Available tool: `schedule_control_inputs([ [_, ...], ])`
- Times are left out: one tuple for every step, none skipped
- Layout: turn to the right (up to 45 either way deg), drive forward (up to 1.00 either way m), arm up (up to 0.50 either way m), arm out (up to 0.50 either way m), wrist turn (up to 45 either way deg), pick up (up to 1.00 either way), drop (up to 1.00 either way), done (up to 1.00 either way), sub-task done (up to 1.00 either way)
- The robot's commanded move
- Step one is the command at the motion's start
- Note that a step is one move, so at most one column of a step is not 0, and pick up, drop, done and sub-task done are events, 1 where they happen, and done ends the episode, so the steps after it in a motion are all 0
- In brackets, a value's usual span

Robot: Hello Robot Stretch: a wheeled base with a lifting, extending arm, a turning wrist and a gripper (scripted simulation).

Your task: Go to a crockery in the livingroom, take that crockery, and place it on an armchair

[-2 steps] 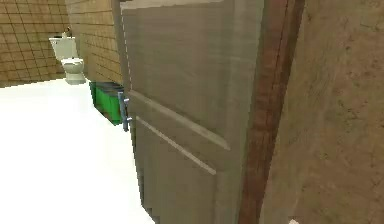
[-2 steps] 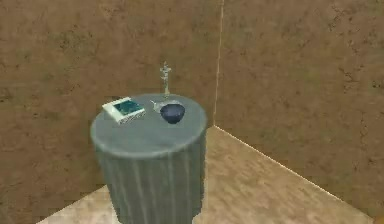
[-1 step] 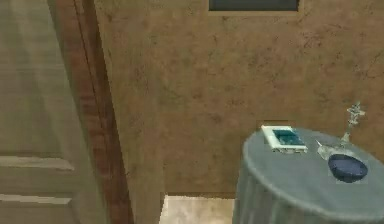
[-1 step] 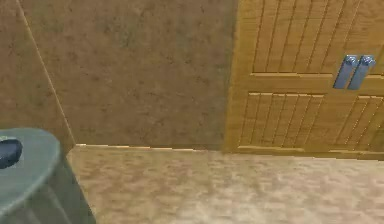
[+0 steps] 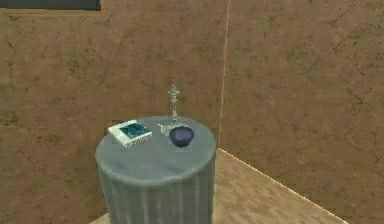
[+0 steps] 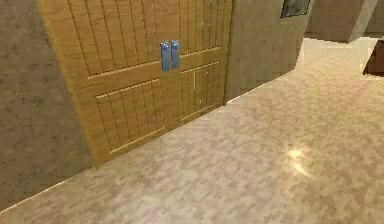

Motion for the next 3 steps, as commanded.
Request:
schedule_control_inputs([
  [21.0,0.00,0.00,0.00,0.0,0.00,0.00,0.00,0.00],
  [0.0,0.85,0.00,0.00,0.0,0.00,0.00,0.00,0.00],
  [-3.0,0.00,0.00,0.00,0.0,0.00,0.00,0.00,0.00],
])
